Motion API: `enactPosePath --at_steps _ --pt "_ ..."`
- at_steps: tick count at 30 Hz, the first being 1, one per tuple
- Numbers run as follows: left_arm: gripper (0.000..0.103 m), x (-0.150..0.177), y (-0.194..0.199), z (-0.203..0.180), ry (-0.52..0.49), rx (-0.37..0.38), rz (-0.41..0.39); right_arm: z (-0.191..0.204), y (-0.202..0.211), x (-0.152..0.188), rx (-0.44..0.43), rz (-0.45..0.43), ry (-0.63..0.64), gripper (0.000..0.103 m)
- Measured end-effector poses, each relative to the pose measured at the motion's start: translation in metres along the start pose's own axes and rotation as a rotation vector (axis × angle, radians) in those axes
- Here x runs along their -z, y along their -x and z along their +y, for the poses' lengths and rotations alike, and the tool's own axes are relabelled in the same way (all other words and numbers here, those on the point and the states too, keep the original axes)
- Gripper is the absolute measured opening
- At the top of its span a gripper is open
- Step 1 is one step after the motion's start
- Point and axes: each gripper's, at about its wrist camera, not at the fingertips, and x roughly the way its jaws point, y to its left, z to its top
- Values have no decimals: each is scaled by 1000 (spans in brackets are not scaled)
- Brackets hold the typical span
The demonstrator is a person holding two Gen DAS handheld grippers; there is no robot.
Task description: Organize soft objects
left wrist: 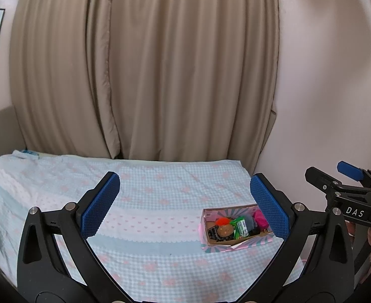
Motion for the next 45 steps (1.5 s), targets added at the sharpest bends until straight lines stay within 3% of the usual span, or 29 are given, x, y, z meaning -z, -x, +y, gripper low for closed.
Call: enactPosePath --at_steps 45 --pt "103 -1 -6 0 2 -2 -14 -6 -7 -6 13 -5 -3 103"
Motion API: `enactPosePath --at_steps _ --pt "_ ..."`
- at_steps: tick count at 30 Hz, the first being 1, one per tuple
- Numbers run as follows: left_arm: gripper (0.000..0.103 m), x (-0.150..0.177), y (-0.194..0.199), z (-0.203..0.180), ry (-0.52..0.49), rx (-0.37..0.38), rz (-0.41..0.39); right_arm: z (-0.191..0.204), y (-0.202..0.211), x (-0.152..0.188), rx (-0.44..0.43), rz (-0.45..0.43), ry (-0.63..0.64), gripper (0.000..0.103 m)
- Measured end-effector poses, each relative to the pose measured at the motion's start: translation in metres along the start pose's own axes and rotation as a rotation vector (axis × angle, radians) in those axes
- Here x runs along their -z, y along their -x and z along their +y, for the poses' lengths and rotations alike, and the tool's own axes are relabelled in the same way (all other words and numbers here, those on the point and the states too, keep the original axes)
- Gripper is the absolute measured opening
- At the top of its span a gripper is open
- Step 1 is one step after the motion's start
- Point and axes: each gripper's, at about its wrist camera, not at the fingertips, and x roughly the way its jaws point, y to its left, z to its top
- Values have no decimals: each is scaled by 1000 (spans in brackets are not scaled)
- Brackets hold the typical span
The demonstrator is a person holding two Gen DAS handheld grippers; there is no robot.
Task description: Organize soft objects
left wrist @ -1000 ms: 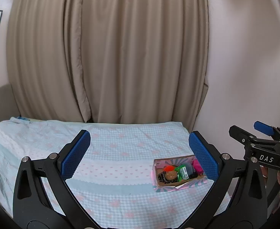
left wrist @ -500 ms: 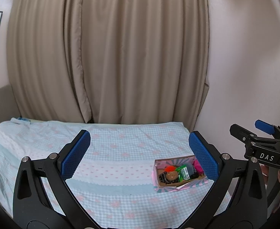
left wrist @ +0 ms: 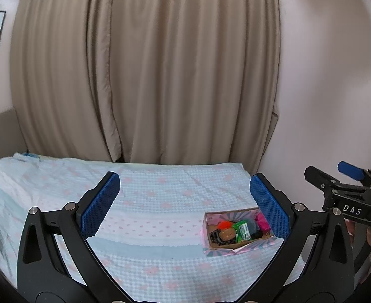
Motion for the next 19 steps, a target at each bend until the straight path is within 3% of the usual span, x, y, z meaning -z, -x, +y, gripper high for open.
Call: enactPosePath --at_steps 12,19 --pt "103 -3 -7 3 -10 -47 -20 3 -7 -3 9 16 3 103" --pt "103 2 -32 10 -22 -78 16 10 -30 -3 17 69 4 103"
